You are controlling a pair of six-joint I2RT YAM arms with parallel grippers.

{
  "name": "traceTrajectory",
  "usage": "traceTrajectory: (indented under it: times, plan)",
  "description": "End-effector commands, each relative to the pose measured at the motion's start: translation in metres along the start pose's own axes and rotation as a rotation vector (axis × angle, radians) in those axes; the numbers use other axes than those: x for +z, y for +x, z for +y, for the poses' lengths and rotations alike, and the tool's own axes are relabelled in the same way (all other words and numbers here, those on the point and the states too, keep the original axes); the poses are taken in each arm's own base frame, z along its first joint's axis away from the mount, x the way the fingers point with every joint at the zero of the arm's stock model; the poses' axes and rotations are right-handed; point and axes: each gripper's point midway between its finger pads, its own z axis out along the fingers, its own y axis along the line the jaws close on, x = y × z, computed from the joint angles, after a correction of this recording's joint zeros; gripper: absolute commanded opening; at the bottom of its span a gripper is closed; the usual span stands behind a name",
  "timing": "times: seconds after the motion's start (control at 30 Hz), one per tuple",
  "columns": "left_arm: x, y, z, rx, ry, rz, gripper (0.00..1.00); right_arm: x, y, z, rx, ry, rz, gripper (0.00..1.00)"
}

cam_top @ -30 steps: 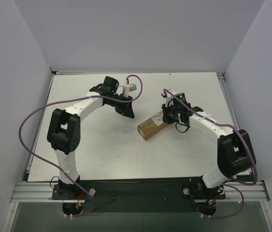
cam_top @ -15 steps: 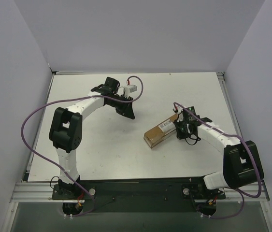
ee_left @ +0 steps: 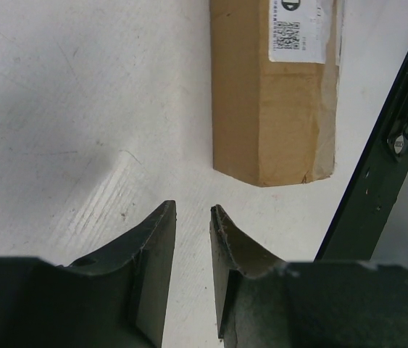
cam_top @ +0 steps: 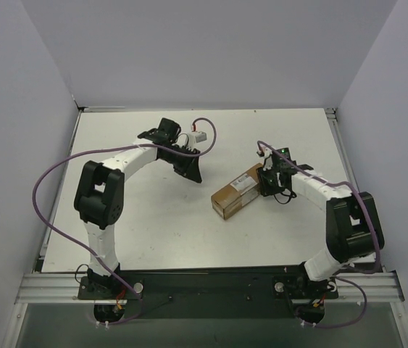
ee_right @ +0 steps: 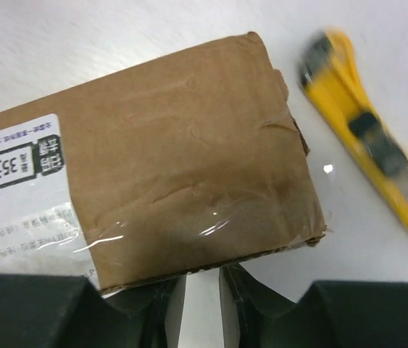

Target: Unpack the express box

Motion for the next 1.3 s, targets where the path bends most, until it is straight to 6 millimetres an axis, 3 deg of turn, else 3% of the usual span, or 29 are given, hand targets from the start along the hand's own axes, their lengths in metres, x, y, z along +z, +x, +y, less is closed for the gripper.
traceTrajectory:
  times: [0.0,0.03,0.07,0.13,0.27,0.43,0.57,0.67,0.7,0.83,0.93,1.0,1.13,1.27]
  plan:
    - [-0.03,-0.004,-0.006,0.046,-0.022,-0.04,0.36,0.014,-0.052,0.041,-0.242,-0.111,-0.078,0.31]
    - [-0.033,0.002,-0.005,0.04,-0.027,-0.034,0.36,0.013,-0.065,0.06,-0.328,-0.137,-0.093,0.32]
    - [-0.037,0.004,-0.002,0.034,-0.038,-0.036,0.36,0.022,-0.063,0.065,-0.389,-0.14,-0.064,0.33]
    - [-0.04,0.015,0.0,0.019,-0.045,-0.029,0.36,0.023,-0.077,0.085,-0.438,-0.166,-0.065,0.34]
    - [-0.046,0.034,-0.001,0.012,-0.058,-0.012,0.36,0.033,-0.083,0.112,-0.519,-0.177,-0.058,0.34]
    - [-0.045,0.055,-0.006,-0.014,-0.05,0.005,0.36,0.035,-0.085,0.128,-0.459,-0.194,-0.076,0.37]
    - [-0.046,0.057,-0.003,-0.033,-0.047,-0.005,0.34,0.027,-0.089,0.122,-0.442,-0.141,-0.099,0.42]
    - [-0.049,0.042,0.006,-0.034,-0.053,-0.03,0.25,0.019,-0.093,0.106,-0.354,-0.067,-0.112,0.45]
    - [-0.053,0.027,0.009,-0.017,-0.058,-0.053,0.22,0.018,-0.093,0.095,-0.306,-0.043,-0.105,0.46]
    - [-0.04,0.009,0.031,-0.038,-0.06,-0.042,0.2,0.011,-0.092,0.085,-0.124,-0.076,-0.087,0.46]
    - [-0.027,-0.001,0.046,-0.047,-0.056,-0.038,0.11,0.011,-0.098,0.082,-0.098,-0.124,-0.073,0.51]
    - [-0.015,0.004,0.056,-0.076,-0.042,-0.011,0.04,0.011,-0.1,0.081,-0.095,-0.135,-0.058,0.54]
    - [-0.005,0.007,0.054,-0.066,-0.004,0.004,0.02,0.024,-0.108,0.074,-0.124,-0.124,-0.056,0.55]
    - [-0.002,0.015,0.035,-0.055,0.069,0.015,0.06,0.035,-0.115,0.081,-0.147,-0.147,-0.071,0.53]
